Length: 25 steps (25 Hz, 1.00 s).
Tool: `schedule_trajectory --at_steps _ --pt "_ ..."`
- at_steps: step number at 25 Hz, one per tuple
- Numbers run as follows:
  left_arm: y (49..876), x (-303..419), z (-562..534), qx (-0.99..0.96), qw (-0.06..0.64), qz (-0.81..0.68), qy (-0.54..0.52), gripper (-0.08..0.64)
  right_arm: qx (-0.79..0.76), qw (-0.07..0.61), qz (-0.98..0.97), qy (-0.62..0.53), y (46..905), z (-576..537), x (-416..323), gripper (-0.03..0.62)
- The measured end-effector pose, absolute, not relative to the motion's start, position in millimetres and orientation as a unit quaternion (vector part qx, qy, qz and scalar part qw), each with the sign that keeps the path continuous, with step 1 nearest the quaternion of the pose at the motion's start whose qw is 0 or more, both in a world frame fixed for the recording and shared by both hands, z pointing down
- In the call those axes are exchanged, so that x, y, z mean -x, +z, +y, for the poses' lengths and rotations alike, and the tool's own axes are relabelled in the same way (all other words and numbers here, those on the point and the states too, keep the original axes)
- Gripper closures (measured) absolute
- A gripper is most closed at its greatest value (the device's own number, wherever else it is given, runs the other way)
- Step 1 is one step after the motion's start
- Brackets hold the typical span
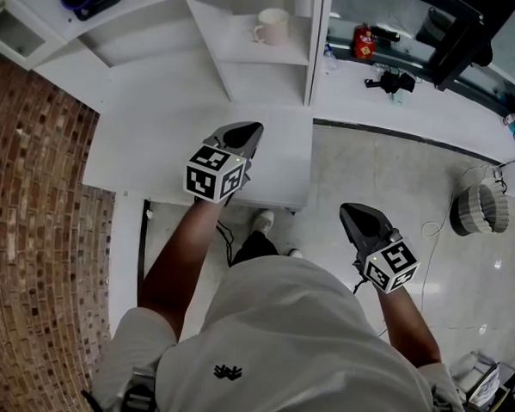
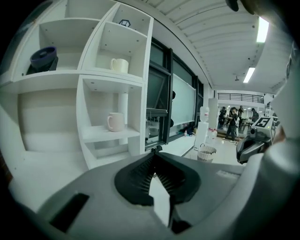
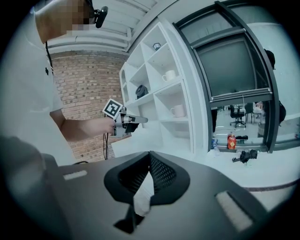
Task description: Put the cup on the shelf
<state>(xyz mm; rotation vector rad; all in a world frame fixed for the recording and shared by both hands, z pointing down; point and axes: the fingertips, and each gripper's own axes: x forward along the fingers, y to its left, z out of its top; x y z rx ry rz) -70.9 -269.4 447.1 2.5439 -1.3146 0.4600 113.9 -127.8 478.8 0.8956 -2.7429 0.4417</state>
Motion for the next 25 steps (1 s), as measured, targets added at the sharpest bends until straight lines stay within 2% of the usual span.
schedule_trajectory --at_steps 25 --pt "448.5 53.0 -131.3 -0.881 0.157 -0.428 0.129 0.554 -0.272 0.108 -0.946 0.137 475.1 -81.6 -110.4 0.581"
